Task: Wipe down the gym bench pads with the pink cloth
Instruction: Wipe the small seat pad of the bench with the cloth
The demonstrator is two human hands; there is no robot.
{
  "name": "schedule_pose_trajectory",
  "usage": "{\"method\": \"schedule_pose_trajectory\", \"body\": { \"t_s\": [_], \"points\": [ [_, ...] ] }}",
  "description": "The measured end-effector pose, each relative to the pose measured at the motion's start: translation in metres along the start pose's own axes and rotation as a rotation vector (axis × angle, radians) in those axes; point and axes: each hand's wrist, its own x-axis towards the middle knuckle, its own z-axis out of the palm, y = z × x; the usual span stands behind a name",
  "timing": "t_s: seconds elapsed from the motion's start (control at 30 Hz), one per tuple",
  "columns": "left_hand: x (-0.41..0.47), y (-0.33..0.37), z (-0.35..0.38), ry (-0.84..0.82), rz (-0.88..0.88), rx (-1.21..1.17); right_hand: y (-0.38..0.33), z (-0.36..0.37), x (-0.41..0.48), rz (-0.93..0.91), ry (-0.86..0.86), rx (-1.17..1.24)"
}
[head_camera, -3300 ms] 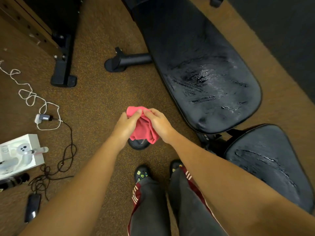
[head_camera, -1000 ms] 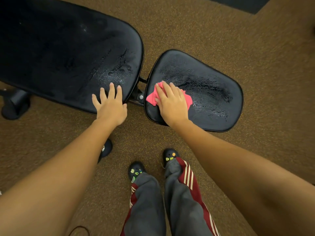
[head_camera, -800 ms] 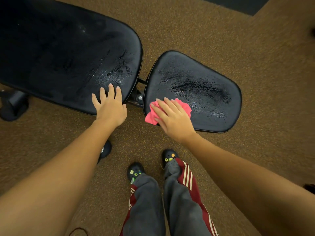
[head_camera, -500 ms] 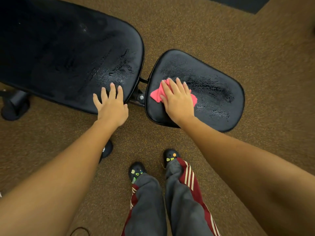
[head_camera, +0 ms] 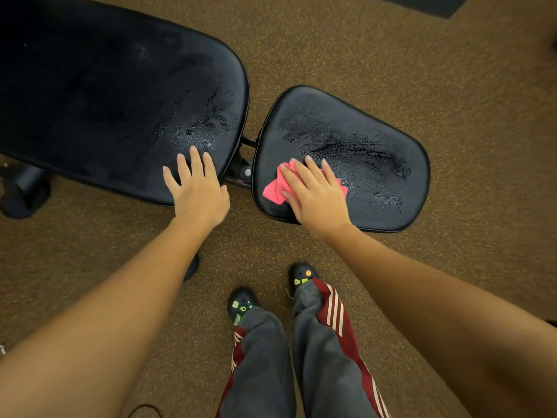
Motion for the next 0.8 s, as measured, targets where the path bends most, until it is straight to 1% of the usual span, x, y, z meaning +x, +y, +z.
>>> {"method": "schedule_pose_trajectory", "body": {
  "t_s": [0.1, 0.2, 0.27, 0.43, 0.5, 0.57, 0.67, 0.73, 0.8],
  "points": [
    [0.000, 0.008, 0.002, 0.038, 0.024, -0.009, -0.008, -0.001, 0.022, 0.120, -0.064, 0.012],
    [0.002, 0.015, 0.001, 0.032, 0.083, -0.016, -0.019, -0.001, 0.035, 0.128, -0.096, 0.022],
    [0.004, 0.018, 0.000, 0.015, 0.108, -0.022, -0.021, 0.001, 0.033, 0.052, -0.065, 0.019],
    [0.008, 0.022, -0.005, -0.019, 0.081, -0.025, -0.014, -0.002, 0.004, -0.219, -0.034, 0.042],
    [0.010, 0.023, -0.007, -0.020, 0.086, -0.013, -0.003, -0.002, -0.011, -0.248, -0.034, 0.056],
    [0.012, 0.023, -0.010, -0.019, 0.089, -0.008, 0.013, -0.002, -0.019, -0.168, -0.029, 0.038],
    [0.016, 0.022, -0.013, -0.035, 0.082, -0.015, 0.027, -0.003, -0.008, 0.015, -0.029, -0.012],
    [0.018, 0.021, -0.014, -0.046, 0.073, -0.017, 0.025, -0.003, 0.008, 0.079, -0.059, -0.008],
    [0.019, 0.021, -0.014, -0.059, 0.070, -0.018, 0.017, -0.002, 0.022, 0.104, -0.068, 0.024]
  ]
}}
